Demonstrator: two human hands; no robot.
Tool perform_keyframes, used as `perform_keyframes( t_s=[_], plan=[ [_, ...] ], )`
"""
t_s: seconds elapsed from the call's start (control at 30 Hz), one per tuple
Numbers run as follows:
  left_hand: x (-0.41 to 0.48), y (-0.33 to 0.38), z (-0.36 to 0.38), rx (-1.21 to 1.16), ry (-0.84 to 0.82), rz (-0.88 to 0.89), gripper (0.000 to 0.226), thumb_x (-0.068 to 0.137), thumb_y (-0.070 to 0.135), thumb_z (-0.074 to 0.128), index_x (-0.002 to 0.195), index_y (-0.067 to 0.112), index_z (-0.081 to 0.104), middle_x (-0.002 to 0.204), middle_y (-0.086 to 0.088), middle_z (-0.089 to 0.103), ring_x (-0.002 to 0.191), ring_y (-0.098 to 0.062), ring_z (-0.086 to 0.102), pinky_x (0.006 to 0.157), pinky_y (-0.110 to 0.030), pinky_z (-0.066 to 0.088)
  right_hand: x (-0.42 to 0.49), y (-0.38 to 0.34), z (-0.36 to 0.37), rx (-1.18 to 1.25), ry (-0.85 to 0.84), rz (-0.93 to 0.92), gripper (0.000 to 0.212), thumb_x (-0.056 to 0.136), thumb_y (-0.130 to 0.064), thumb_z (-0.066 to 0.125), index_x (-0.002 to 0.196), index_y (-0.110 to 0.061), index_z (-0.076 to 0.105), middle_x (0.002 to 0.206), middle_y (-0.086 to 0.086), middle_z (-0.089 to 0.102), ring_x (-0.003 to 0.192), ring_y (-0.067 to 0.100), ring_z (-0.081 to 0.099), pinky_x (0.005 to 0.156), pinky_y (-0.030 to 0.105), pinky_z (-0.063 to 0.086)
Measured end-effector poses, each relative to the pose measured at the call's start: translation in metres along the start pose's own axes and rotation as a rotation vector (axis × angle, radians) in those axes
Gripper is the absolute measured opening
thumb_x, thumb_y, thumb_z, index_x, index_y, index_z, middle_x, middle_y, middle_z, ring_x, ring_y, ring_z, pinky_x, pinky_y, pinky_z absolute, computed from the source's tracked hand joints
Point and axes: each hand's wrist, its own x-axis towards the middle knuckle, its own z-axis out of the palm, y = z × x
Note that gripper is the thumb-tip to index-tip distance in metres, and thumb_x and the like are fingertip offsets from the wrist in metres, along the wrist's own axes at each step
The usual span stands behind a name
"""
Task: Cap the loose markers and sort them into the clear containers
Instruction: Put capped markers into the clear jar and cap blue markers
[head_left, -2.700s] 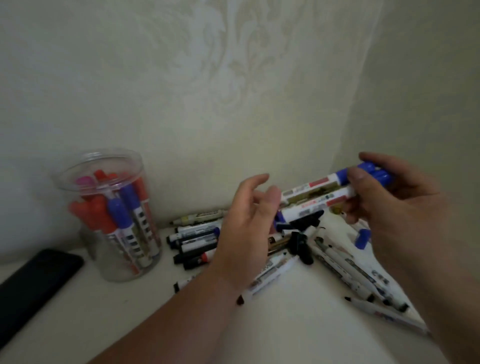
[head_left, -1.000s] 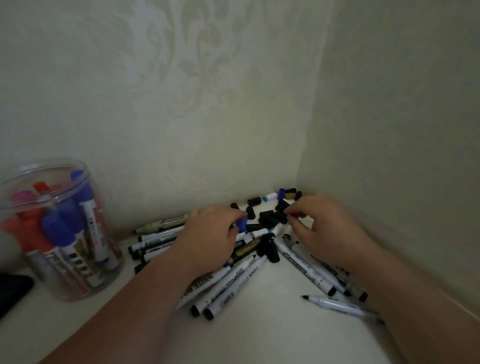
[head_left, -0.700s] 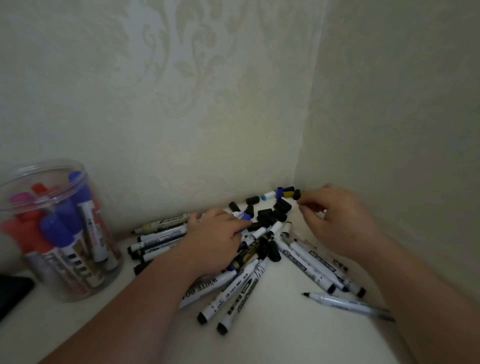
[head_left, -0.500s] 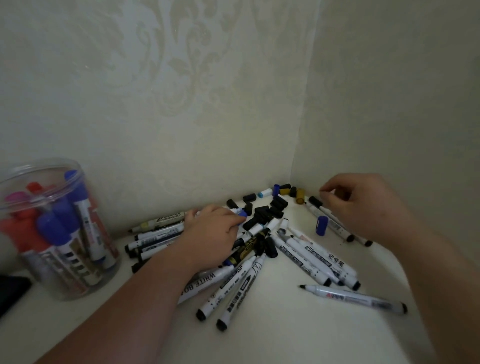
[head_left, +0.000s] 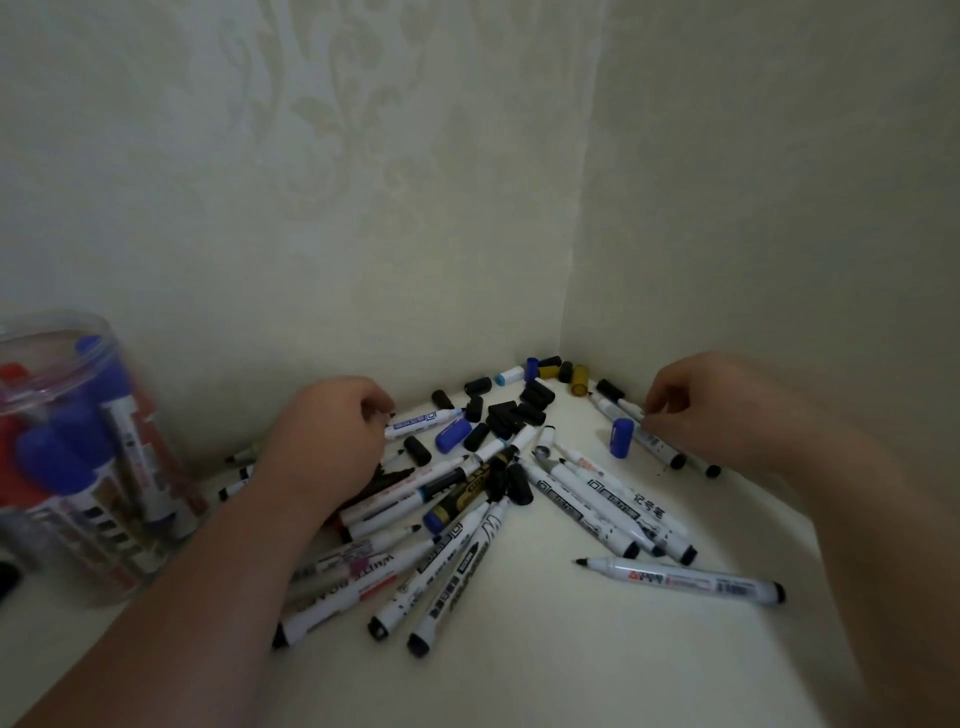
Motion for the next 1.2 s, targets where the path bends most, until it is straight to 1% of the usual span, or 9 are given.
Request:
perform_keyframes(
  t_s=[0.13,0.27,0.4,0.53,0.63,0.8,0.93,1.07,1.2],
  plan=[
    [-0.002,-0.014,-0.019,0.055,-0.101,-0.041,0.021,0.094,0.012,0.060,0.104,0.020,0.076,0.107,0.000,0.073,0.093,-0.015,0.063,0.084,-0.027,0.049,0.000,-0.007,0.001,-0.029,-0.063,-0.008,0.017,0.089,-0.030,0.070,0.074,-0.022,0.067,0.070,0.000,0.068,0.059,0.016,0.065,0.054,0.031,0.055],
    [0.000,-0.028,-0.033,-0.044,-0.016,-0.079,0.021,0.095,0.010,0.059,0.106,0.019,0.075,0.094,0.005,0.071,0.087,-0.012,0.064,0.083,-0.024,0.047,-0.013,-0.023,-0.003,-0.115,-0.181,-0.147,0.025,0.084,-0.042,0.074,0.068,-0.025,0.065,0.066,-0.009,0.063,0.060,0.007,0.059,0.055,0.023,0.044],
    [0.002,-0.029,-0.029,-0.120,-0.008,-0.034,0.025,0.100,0.011,0.054,0.115,0.018,0.072,0.101,0.008,0.072,0.090,-0.005,0.062,0.080,-0.014,0.044,-0.045,-0.065,-0.002,-0.062,-0.439,-0.356,0.020,0.078,-0.059,0.071,0.084,-0.041,0.066,0.059,-0.021,0.057,0.051,-0.002,0.052,0.054,0.017,0.042],
    [0.004,-0.021,-0.012,-0.029,-0.153,0.044,0.031,0.099,0.023,0.059,0.128,0.024,0.067,0.125,0.007,0.068,0.106,-0.009,0.058,0.098,-0.026,0.043,-0.069,-0.097,0.016,-0.101,-0.588,-0.524,0.028,0.082,-0.064,0.065,0.102,-0.045,0.062,0.069,-0.042,0.051,0.058,-0.015,0.051,0.052,0.013,0.035],
    [0.009,-0.013,-0.001,0.129,-0.190,0.049,0.034,0.097,0.033,0.062,0.131,0.035,0.062,0.126,0.016,0.066,0.119,-0.013,0.054,0.110,-0.042,0.035,-0.067,-0.095,0.022,-0.145,-0.529,-0.521,0.024,0.086,-0.061,0.062,0.103,-0.043,0.062,0.072,-0.041,0.049,0.061,-0.020,0.048,0.052,0.013,0.032],
    [0.012,-0.007,0.007,0.193,-0.165,0.018,0.037,0.094,0.033,0.066,0.129,0.037,0.060,0.121,0.018,0.068,0.119,-0.011,0.056,0.103,-0.039,0.026,-0.049,-0.081,0.032,-0.160,-0.419,-0.474,0.017,0.088,-0.054,0.061,0.091,-0.037,0.064,0.067,-0.019,0.055,0.059,-0.010,0.052,0.056,0.013,0.039],
    [0.009,-0.009,0.005,0.058,-0.068,0.009,0.039,0.094,0.024,0.065,0.131,0.033,0.058,0.115,0.012,0.070,0.112,-0.015,0.061,0.108,-0.040,0.033,-0.038,-0.075,0.037,-0.104,-0.318,-0.439,0.014,0.091,-0.045,0.061,0.081,-0.036,0.062,0.069,-0.038,0.053,0.059,-0.010,0.051,0.054,0.013,0.038],
    [0.003,-0.004,-0.008,-0.292,0.139,0.044,0.046,0.096,0.013,0.062,0.138,0.027,0.051,0.099,0.011,0.065,0.081,-0.009,0.065,0.072,-0.033,0.057,-0.025,-0.072,0.042,0.090,-0.073,-0.380,0.012,0.093,-0.034,0.064,0.082,-0.039,0.064,0.068,-0.018,0.061,0.062,0.000,0.057,0.059,0.019,0.048],
    [-0.002,-0.006,-0.016,-0.474,0.234,0.022,0.044,0.096,0.010,0.058,0.135,0.026,0.045,0.095,0.008,0.063,0.079,-0.015,0.068,0.068,-0.038,0.059,0.001,-0.090,0.048,0.035,0.034,-0.471,0.014,0.095,-0.027,0.062,0.105,-0.031,0.071,0.085,-0.021,0.056,0.083,0.001,0.056,0.074,0.019,0.046]
  ],
)
